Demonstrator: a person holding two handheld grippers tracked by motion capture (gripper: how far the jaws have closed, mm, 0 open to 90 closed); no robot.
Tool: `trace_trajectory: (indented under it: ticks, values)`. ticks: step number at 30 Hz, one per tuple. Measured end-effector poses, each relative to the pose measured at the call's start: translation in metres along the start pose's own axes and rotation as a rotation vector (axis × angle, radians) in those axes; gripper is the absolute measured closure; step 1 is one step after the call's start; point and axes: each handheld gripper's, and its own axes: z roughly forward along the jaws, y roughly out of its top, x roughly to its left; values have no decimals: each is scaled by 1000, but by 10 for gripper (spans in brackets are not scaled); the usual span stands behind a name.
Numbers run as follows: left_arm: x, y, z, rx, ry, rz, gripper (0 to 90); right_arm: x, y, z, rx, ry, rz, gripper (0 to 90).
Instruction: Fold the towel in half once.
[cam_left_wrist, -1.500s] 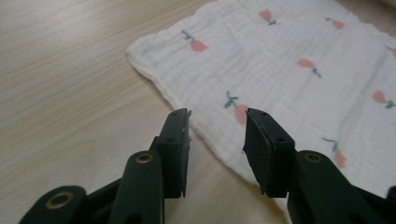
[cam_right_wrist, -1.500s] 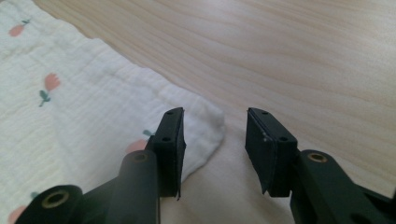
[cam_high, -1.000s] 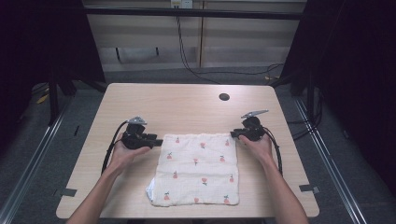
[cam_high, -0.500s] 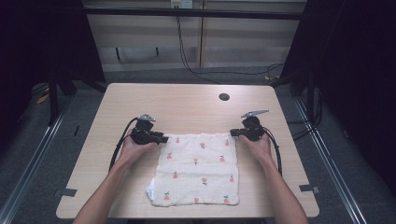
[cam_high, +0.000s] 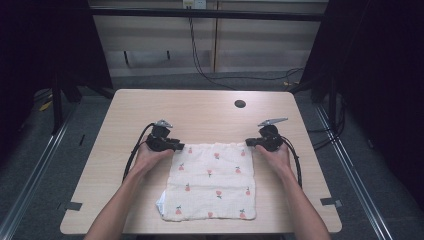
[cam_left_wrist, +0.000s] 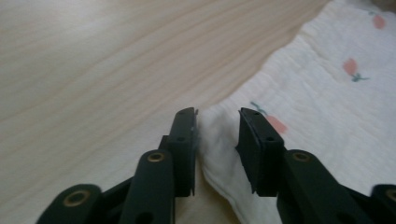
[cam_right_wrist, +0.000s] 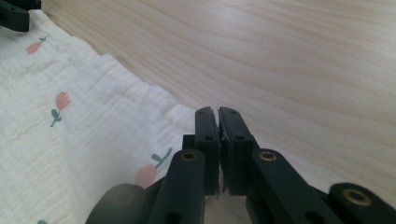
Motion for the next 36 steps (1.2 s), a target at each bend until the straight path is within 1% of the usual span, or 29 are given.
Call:
trace_trajectory:
  ticks: [1, 2, 5, 6, 7, 9, 10, 11, 13, 15, 16, 17, 18, 19, 20, 21, 22, 25, 26, 28, 30, 31, 33, 36]
  values:
    - [-1, -1, -1, 1, 5, 0, 702, 1, 0, -1, -10, 8, 7, 872]
    - [0, -1, -1, 7, -2, 4, 727, 1, 0, -1, -17, 14, 7, 872]
    - [0, -2, -1, 4, -13, 0, 825, 3, 1, -1, -8, 14, -4, 873]
    - [0, -3, -2, -7, -4, 1, 849, 4, 1, -2, -11, 18, -5, 873]
    - [0, -3, -2, -7, -4, 1, 855, 4, 1, -2, -11, 18, -5, 873]
    - [1, -3, -4, -26, -12, -4, 859, 6, 1, -2, -7, 17, -13, 873]
    - [0, -2, -7, -41, -14, -4, 862, 7, 2, -3, -12, 20, -8, 875]
    - [0, -2, -7, -41, -14, -4, 861, 7, 2, -3, -12, 20, -8, 875]
    - [-2, 1, -13, -45, -23, 16, 861, 6, 4, -4, -23, 27, -7, 877]
    - [-5, 3, -18, -63, -32, 21, 861, 5, 5, -7, -43, 38, 3, 880]
    - [-6, 5, -23, -77, -43, 14, 861, 4, 6, -10, -60, 41, 14, 882]
    - [-6, 5, -23, -77, -43, 14, 860, 4, 6, -10, -60, 41, 14, 882]
    - [-6, 6, -25, -81, -43, 18, 860, 2, 6, -14, -82, 52, 29, 883]
    - [-6, 6, -27, -85, -42, 21, 860, 2, 6, -14, -82, 52, 29, 883]
    - [-6, 7, -30, -88, -44, 24, 859, 1, 7, -18, -95, 59, 37, 885]
    - [-5, 8, -32, -101, -45, 16, 859, 1, 7, -18, -95, 59, 37, 885]
    - [-6, 9, -35, -116, -62, 10, 859, 1, 8, -22, -109, 66, 37, 886]
    - [-8, 11, -36, -120, -66, 17, 860, 2, 12, -26, -120, 71, 35, 887]
    - [-8, 13, -37, -122, -66, 21, 859, 2, 16, -30, -132, 72, 31, 888]
    - [-10, 15, -38, -133, -68, 14, 859, 1, 19, -32, -142, 73, 27, 888]
    - [-9, 18, -39, -127, -67, 16, 859, 1, 24, -36, -157, 71, 30, 889]
    - [-9, 19, -40, -133, -75, 3, 859, 0, 26, -38, -169, 75, 32, 889]
    - [-9, 22, -42, -138, -74, 12, 859, 0, 29, -41, -171, 74, 18, 889]
    - [-7, 24, -47, -144, -62, 20, 854, -1, 32, -46, -183, 77, 16, 890]
